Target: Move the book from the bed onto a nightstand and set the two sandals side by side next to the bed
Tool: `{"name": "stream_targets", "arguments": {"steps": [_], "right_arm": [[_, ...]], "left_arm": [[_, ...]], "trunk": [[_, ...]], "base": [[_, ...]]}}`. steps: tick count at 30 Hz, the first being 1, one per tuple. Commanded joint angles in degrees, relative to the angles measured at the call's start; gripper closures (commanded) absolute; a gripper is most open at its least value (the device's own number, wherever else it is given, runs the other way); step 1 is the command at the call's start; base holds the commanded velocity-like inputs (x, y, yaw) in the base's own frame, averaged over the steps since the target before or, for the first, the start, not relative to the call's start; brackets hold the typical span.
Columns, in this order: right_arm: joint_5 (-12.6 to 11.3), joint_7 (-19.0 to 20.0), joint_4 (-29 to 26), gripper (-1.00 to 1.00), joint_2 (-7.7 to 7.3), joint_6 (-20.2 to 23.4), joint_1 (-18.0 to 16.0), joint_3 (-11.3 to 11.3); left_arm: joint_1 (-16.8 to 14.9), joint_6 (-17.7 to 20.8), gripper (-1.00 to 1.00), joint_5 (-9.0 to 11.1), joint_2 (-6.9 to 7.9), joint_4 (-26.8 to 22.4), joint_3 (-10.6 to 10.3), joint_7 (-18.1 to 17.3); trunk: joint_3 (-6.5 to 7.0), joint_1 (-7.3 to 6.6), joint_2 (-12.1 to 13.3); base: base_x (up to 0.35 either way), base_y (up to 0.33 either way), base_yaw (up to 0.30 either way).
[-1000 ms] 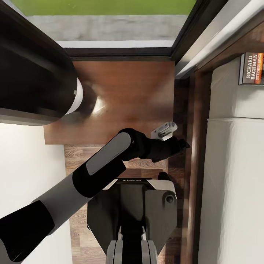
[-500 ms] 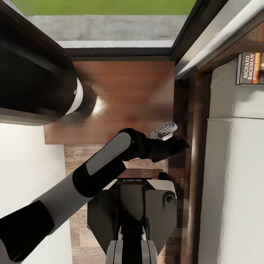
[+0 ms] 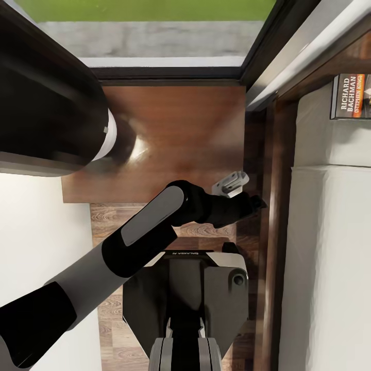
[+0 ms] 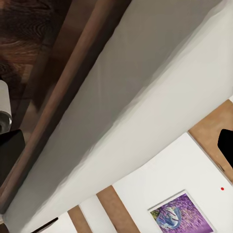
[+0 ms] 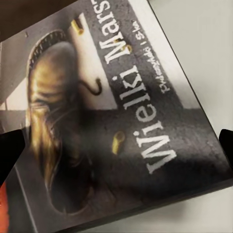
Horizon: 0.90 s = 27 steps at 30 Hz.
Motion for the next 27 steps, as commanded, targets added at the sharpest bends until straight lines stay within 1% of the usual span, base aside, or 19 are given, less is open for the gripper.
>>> {"name": "stream_targets", "arguments": {"steps": [1,13,27], "right_arm": [[-0.4,0.2,0.0,-1.00,0.01,0.5,0.0,-0.2],[-0.4,1.4,0.0,-1.00,0.03,0.5,0.0,-0.2],[-0.4,1.7,0.0,-1.00,-0.01,0.5,0.0,-0.3]], "left_arm": [[0.0,0.5,-1.00,0.0,-0.04,0.0,0.0,0.3],[0.0,0.5,-1.00,0.0,-0.07,0.0,0.0,0.2],[0.0,0.5,-1.00,0.0,-0.08,0.0,0.0,0.2]], "trunk": [[-0.03,0.02,0.0],[-0.03,0.02,0.0],[-0.03,0.02,0.0]], "base": [[0.000,0.000,0.000],[0.000,0.000,0.000],[0.000,0.000,0.000]]}}
